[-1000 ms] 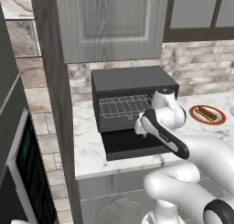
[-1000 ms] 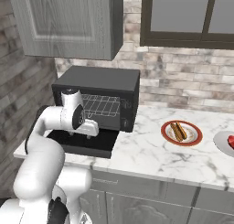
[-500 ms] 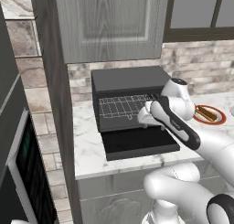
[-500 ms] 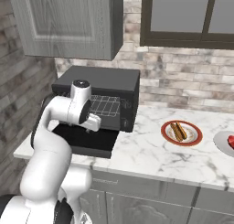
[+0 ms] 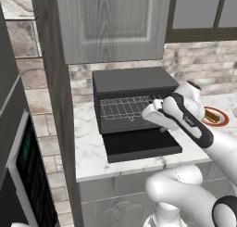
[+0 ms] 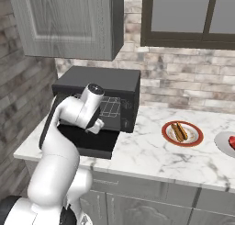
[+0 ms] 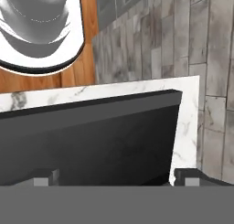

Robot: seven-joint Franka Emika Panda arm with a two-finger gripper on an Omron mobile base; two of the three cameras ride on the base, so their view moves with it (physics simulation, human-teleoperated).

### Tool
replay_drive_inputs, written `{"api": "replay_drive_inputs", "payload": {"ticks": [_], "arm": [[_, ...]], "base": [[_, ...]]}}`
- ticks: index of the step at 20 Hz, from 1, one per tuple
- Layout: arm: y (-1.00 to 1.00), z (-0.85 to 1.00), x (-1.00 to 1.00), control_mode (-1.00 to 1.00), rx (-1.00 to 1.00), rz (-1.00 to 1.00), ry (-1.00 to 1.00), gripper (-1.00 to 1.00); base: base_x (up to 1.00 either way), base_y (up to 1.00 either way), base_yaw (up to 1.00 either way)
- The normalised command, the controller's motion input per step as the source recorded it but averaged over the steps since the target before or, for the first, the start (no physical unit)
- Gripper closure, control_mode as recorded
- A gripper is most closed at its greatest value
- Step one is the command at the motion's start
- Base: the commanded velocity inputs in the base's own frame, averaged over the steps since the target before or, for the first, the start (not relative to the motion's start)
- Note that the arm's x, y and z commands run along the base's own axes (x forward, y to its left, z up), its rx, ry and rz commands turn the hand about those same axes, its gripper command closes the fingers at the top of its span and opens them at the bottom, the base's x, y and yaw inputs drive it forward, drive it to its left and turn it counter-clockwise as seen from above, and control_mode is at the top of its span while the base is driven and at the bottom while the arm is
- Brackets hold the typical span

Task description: Open the toaster oven door. Place the hotdog bun on the top rack in the toaster oven and place the steak on the bottom rack.

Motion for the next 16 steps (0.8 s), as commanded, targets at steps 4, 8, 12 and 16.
{"api": "replay_drive_inputs", "payload": {"ticks": [4, 8, 12, 16], "arm": [[0.04, 0.22, 0.46, -1.0, 0.14, -0.1, 0.0, -1.0], [0.23, -0.05, 0.4, -1.0, 0.02, -0.16, -0.06, -1.0], [0.07, -0.04, 0.08, -1.0, 0.0, -0.29, -0.13, -1.0], [-0.07, 0.03, 0.02, -1.0, 0.08, -0.3, -0.1, -1.0]], "base": [[0.0, 0.0, 0.0], [0.0, 0.0, 0.0], [0.0, 0.0, 0.0], [0.0, 0.0, 0.0]]}}
